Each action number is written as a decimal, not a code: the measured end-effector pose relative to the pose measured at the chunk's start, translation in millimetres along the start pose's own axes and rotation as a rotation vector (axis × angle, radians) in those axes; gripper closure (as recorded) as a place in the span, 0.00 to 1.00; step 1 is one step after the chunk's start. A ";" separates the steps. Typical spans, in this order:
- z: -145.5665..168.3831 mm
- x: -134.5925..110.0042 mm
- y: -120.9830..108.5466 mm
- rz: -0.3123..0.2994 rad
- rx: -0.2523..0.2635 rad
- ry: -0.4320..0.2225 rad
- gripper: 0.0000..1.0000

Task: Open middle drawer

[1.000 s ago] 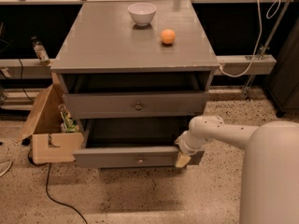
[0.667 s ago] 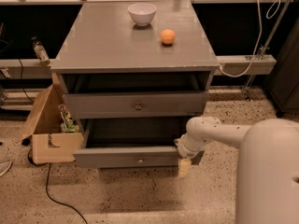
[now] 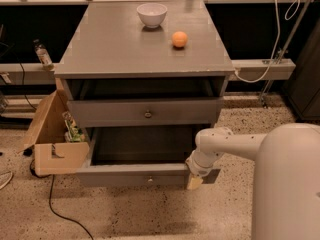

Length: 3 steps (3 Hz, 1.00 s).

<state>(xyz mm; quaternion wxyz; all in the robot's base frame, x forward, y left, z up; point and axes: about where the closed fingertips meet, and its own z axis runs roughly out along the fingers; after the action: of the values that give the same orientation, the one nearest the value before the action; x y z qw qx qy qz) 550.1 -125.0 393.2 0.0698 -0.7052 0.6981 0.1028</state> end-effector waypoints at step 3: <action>-12.8 -0.6 21.2 0.013 0.042 -0.033 0.91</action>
Offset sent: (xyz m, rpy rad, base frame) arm -0.0994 -0.0068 0.0304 0.1129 -0.1199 -0.0854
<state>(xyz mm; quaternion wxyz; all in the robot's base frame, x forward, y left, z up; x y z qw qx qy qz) 529.5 -127.9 406.7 0.0955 -0.6971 0.7035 0.1001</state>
